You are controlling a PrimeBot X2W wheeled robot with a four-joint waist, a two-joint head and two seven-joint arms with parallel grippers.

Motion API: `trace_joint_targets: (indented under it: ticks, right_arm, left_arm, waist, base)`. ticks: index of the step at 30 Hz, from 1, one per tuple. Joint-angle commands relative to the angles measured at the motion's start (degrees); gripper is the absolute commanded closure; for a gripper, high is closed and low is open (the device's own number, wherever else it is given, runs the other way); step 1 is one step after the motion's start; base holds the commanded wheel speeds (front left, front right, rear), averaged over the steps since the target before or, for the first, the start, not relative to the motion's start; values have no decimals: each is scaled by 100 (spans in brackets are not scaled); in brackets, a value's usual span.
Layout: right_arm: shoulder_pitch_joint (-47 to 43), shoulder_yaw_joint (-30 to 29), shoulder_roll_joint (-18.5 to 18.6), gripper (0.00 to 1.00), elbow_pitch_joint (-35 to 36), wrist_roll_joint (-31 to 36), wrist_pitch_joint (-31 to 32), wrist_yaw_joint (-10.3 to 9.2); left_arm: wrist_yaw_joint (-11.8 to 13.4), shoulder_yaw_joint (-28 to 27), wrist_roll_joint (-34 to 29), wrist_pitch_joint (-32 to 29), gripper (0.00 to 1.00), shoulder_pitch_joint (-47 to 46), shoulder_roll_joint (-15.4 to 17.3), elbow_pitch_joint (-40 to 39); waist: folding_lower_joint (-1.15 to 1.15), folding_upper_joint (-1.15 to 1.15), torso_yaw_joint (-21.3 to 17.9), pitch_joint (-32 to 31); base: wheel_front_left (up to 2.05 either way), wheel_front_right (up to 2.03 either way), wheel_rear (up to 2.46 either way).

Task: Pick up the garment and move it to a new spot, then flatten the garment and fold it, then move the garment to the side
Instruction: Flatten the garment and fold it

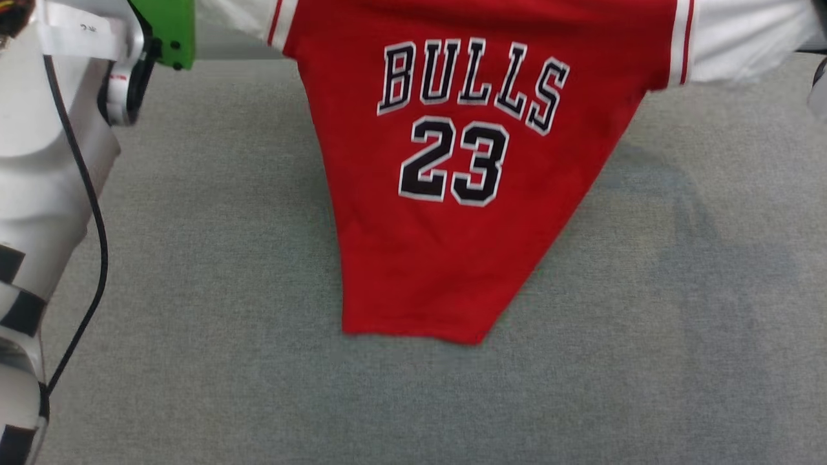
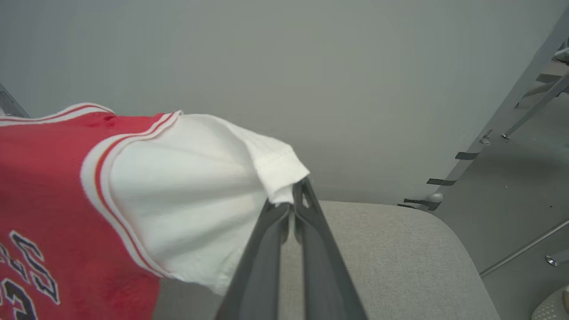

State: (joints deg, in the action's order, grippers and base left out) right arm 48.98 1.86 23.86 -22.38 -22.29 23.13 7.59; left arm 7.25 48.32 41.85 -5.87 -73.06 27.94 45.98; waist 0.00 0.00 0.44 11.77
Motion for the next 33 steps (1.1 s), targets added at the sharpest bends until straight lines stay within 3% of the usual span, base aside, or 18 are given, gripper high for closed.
trace_joint_targets:
  ticks: [1, 9, 17, 25, 33]
  right_arm:
    - [344, 24, -8, 100, -208, 81, -123, -10]
    - [2393, 156, -193, 100, -1425, 384, -843, -10]
    - [3892, 247, -194, 100, -2206, 578, -1359, -10]
    - [4488, 578, -201, 100, -2766, 483, -1641, -10]
    - [4443, 1159, -224, 100, -3070, 65, -1817, -10]
  left_arm:
    - [79, -47, -81, 147, 100, -236, 46, 82]
    - [214, -279, -314, 919, 100, -1301, 113, 450]
    - [282, -534, -344, 1350, 100, -2298, 112, 685]
    - [198, -668, -162, 1546, 100, -2472, -80, 1024]
    - [-24, -802, 141, 1704, 100, -2109, -253, 1431]
  waist:
    - [0, 0, -25, 120]
    - [0, 0, -102, 577]
    - [0, 0, -99, 1242]
    - [0, 0, -52, 1854]
    - [0, 0, -29, 2121]
  base:
    - [0, 0, 0]
    - [0, 0, 0]
    - [0, 0, 0]
    - [0, 0, 0]
    - [0, 0, 0]
